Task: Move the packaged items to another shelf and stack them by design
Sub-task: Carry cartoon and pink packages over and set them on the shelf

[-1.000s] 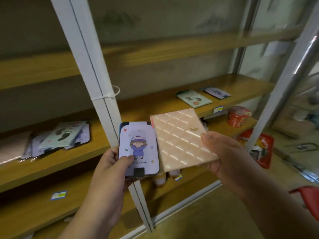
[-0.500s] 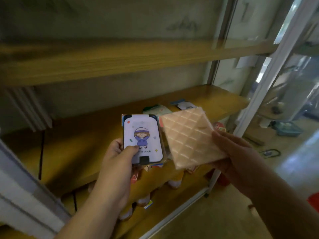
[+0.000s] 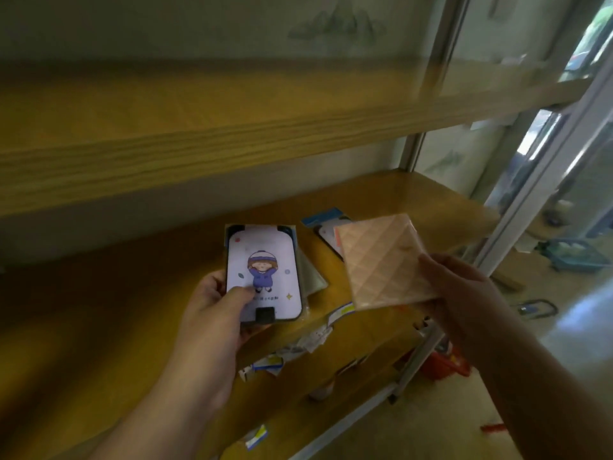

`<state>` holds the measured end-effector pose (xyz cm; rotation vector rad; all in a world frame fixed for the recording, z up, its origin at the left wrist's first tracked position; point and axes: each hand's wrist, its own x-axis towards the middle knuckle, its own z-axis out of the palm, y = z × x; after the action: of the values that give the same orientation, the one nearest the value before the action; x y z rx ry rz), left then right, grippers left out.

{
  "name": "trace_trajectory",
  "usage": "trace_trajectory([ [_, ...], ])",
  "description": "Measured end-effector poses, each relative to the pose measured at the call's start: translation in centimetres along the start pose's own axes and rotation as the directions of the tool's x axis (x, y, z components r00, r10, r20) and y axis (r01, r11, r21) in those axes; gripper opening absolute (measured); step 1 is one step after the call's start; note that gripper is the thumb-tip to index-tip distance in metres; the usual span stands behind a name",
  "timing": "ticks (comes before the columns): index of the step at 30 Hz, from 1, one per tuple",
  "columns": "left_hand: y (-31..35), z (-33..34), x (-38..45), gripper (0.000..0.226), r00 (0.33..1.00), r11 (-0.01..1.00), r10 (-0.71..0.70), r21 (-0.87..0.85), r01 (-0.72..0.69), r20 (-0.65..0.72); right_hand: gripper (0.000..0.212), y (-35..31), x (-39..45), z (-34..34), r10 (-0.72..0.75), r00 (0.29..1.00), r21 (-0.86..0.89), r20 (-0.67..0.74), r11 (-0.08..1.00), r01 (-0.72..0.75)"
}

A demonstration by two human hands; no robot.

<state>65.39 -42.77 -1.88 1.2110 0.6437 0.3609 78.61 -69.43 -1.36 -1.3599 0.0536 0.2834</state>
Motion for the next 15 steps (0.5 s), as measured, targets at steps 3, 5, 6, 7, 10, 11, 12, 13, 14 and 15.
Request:
trace_trajectory([
  [3,-0.4,2.3,0.7,0.021,0.997,1.0,0.012,-0.02,-0.014,-0.075,0.035,-0.5,4.1,-1.2,-0.009,0.999,-0.032,0.051,0.999,0.01],
  [5,-0.9,4.5,1.1,0.022,0.992,0.999,0.017,-0.04,-0.022,-0.121,0.029,-1.1,6.6,-2.2,-0.002,0.996,-0.062,0.084,0.998,0.008],
  [6,-1.2,5.8,1.3,0.022,0.99,0.999,0.018,-0.044,-0.024,-0.141,0.027,-1.5,7.8,-2.7,0.01,0.995,-0.074,0.104,0.997,-0.002],
  [7,-1.5,7.1,1.5,0.023,0.988,0.999,0.017,-0.044,-0.024,-0.152,0.026,-1.8,8.9,-3.3,0.029,0.992,-0.076,0.125,0.997,-0.019],
  [10,-2.2,11.5,2.2,0.029,0.99,1.0,0.019,-0.006,-0.02,-0.138,0.03,-2.7,12.1,-4.8,0.073,0.982,-0.071,0.173,0.996,-0.062],
  [11,-2.5,12.9,2.6,0.033,0.991,0.999,0.026,0.021,-0.024,-0.13,0.028,-2.9,13.0,-5.3,0.074,0.981,-0.07,0.178,0.996,-0.062],
  [12,-2.6,14.3,2.9,0.037,0.992,0.998,0.039,0.056,-0.032,-0.122,0.026,-3.2,13.8,-5.8,0.075,0.978,-0.061,0.196,0.996,-0.065],
  [13,-2.7,15.7,3.3,0.038,0.992,0.994,0.055,0.099,-0.044,-0.115,0.029,-3.4,14.5,-6.3,0.081,0.969,-0.042,0.233,0.996,-0.073],
  [14,-2.8,17.0,3.7,0.039,0.991,0.988,0.073,0.143,-0.057,-0.113,0.032,-3.6,15.0,-6.7,0.094,0.958,-0.026,0.273,0.996,-0.09],
  [15,-2.9,18.1,4.3,0.04,0.989,0.98,0.092,0.186,-0.069,-0.119,0.034,-3.8,15.5,-7.2,0.106,0.946,-0.025,0.305,0.994,-0.104],
])
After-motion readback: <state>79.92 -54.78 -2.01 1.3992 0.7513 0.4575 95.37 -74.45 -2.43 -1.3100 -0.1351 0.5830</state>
